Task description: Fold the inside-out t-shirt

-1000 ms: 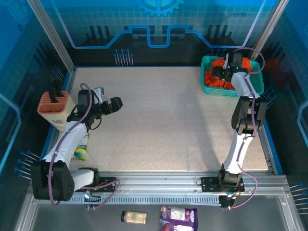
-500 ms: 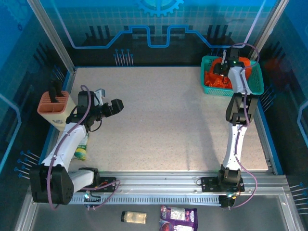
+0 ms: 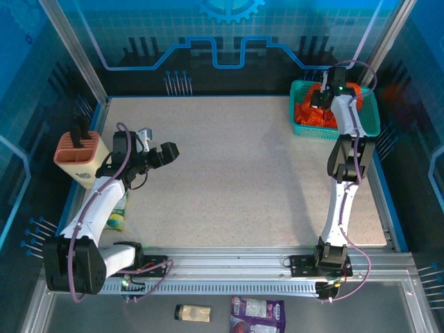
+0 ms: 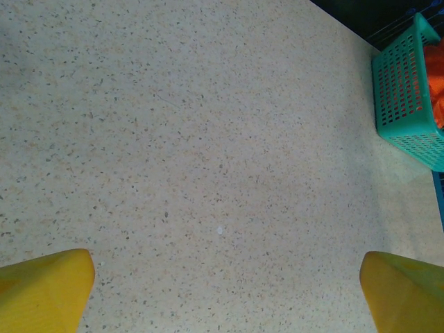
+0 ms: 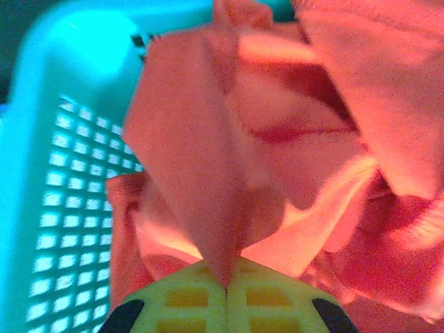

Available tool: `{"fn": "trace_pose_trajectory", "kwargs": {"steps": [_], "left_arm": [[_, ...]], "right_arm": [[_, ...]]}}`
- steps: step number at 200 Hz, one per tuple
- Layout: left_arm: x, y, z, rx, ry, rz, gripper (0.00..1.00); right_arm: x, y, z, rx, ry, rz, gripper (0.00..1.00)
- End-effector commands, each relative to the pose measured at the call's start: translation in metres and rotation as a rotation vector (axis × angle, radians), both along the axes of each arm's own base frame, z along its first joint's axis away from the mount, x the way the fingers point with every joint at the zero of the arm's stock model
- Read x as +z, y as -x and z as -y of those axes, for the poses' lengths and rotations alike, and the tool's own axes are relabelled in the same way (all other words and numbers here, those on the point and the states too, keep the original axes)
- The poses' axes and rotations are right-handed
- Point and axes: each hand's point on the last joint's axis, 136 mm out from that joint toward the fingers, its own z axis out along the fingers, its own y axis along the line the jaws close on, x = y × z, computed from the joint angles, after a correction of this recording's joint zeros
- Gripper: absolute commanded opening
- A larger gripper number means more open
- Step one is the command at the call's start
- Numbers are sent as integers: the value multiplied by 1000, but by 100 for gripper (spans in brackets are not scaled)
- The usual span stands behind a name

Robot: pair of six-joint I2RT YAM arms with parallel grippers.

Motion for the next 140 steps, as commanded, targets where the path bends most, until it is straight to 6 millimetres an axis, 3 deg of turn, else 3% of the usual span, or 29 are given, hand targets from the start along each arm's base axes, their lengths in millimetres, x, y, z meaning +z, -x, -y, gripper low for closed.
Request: {"fn": "trace_pose_trajectory", "kwargs": {"steps": [1, 38, 88, 140], "left_arm": [[10, -9, 11, -28, 44, 34, 99], [19, -21, 19, -49, 44, 57, 99], [33, -38, 36, -85, 55, 99, 99], [47, -52, 53, -108, 55, 149, 99]], "right_arm": [[99, 17, -4, 4, 13, 171, 0], [173, 48, -20, 7, 20, 303, 0], [269, 102, -63, 72, -82, 477, 0], [357, 164, -153, 265, -196, 645, 0]]}}
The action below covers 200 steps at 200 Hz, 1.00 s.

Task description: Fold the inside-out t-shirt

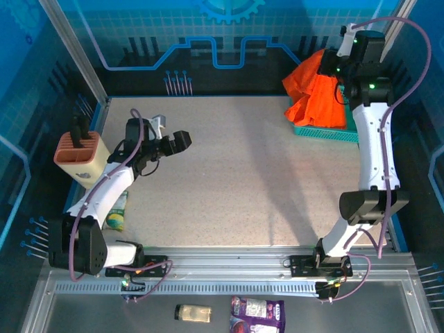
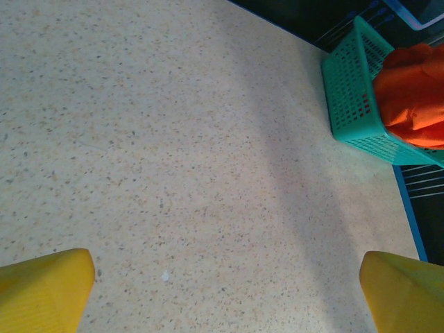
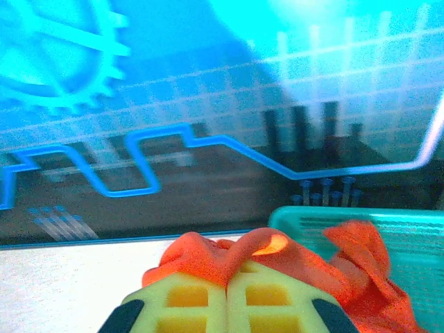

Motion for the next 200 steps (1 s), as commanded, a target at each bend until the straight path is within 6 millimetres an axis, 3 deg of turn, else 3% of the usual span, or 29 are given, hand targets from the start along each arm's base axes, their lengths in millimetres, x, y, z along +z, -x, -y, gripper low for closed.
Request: {"fn": "trace_pose_trajectory", "kwargs": {"steps": [1, 45, 64, 85, 99, 121, 130, 147, 176, 187, 200], "left_arm": [[22, -12, 10, -5, 26, 62, 99], [41, -15, 11, 14, 14, 139, 99], [52, -13, 7, 28, 4, 174, 99], [62, -8, 3, 41, -7, 214, 99], [68, -4, -1, 57, -20, 239, 99], [74, 2, -5, 70, -42, 262, 99], [74, 3, -7, 72, -49, 265, 99], [70, 5, -5, 61, -54, 254, 98], [50, 4, 2, 21, -54, 175, 94], [39, 4, 8, -1, -58, 134, 93], [25, 4, 16, -32, -69, 85, 91]], "right_arm": [[53, 37, -49, 129, -67, 106, 0], [99, 81, -140, 362, -126, 210, 0], [113, 96, -169, 440, -143, 244, 0], [118, 102, -183, 480, -162, 259, 0], [108, 97, -184, 469, -160, 232, 0], [62, 78, -170, 397, -146, 130, 0], [36, 69, -162, 367, -163, 71, 0], [-33, 52, -138, 283, -184, -70, 0], [-157, 39, -82, 102, -200, -365, 21], [-189, 43, -68, 65, -187, -452, 26], [-213, 51, -62, 51, -162, -505, 30]]}}
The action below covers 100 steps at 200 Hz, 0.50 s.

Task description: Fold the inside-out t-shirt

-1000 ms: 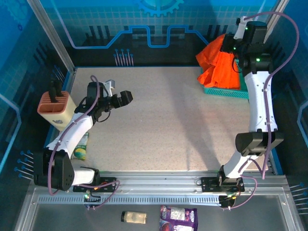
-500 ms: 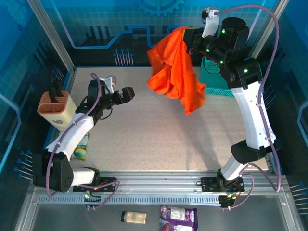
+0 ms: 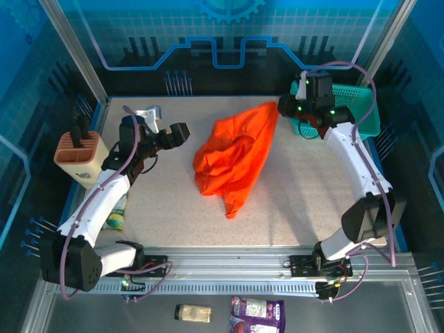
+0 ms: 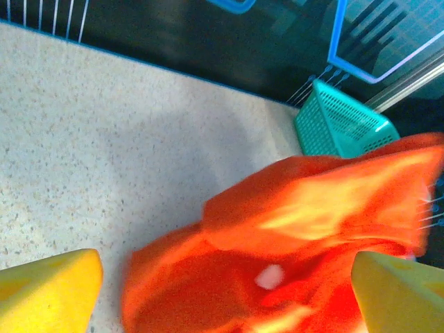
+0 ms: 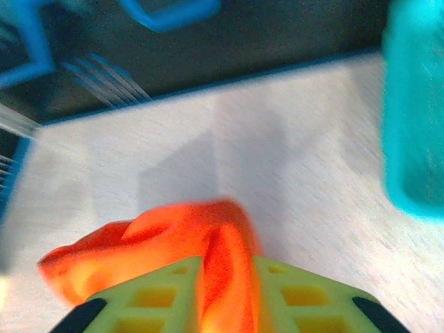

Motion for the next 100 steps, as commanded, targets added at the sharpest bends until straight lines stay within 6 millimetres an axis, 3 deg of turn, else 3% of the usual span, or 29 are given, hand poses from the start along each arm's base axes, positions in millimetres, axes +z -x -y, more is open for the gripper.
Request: {"fn": "trace_pose_trajectory", "kwargs": {"steps": [1, 29, 59, 100], "left_arm": [[-28, 3, 17, -75, -33, -105, 91], [-57, 4, 39, -149, -46, -203, 87], [-83, 5, 67, -218, -72, -295, 80], [-111, 2, 104, -307, -190, -384, 74]], "right_arm": [[-30, 13, 14, -39, 18, -85, 30], [-63, 27, 2, 18, -1, -140, 34], [-99, 41, -28, 137, 29, -222, 35], [-147, 43, -55, 241, 140, -323, 39]]}}
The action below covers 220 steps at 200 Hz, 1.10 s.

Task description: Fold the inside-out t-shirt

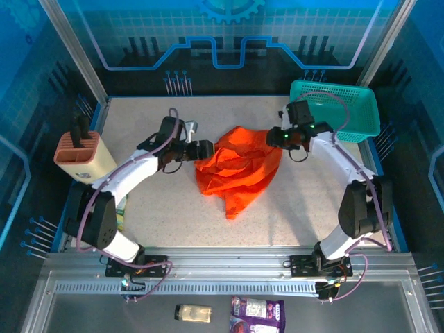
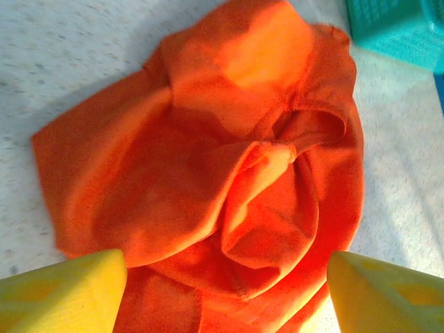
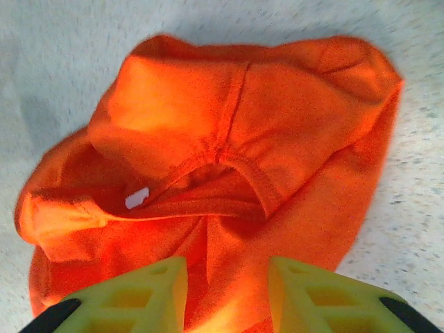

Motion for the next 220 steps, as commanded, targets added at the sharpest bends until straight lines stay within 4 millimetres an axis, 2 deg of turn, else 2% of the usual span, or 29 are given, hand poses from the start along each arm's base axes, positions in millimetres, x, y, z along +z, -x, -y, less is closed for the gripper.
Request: {"fn": "trace_pose_trajectory", "kwargs": {"steps": [1, 21, 44, 61, 84, 98, 110, 139, 156, 177, 197, 220], "left_arm": [[-6, 2, 19, -82, -77, -32, 74], [-22, -1, 29, -135, -174, -67, 68], [-42, -2, 33, -183, -275, -121, 68], [-56, -2, 34, -206, -324, -154, 69], [-71, 0, 37, -237, -360, -171, 69], [-78, 1, 36, -241, -368, -183, 62], [-81, 2, 36, -242, -372, -187, 52], [-78, 1, 28, -215, -401, -157, 32], [-65, -2, 22, -194, -415, -109, 24], [-42, -6, 15, -174, -428, -43, 15], [-14, -14, 7, -144, -436, 23, 10], [31, -25, -7, -89, -420, 122, 2]], "right_arm": [[-29, 1, -15, 90, 67, -57, 39], [-47, -7, -22, 128, 138, -89, 42], [-68, -18, -26, 164, 231, -122, 46], [-85, -27, -22, 169, 322, -151, 52], [-101, -37, -17, 170, 404, -179, 53], [-106, -43, -11, 165, 456, -180, 52], [-110, -47, -4, 156, 500, -182, 50], [-114, -51, 8, 138, 554, -196, 36], [-108, -54, 16, 120, 583, -183, 25], [-86, -60, 23, 95, 609, -132, 11], [-53, -68, 25, 78, 591, -64, 0], [3, -75, 23, 55, 552, 45, 0]]}}
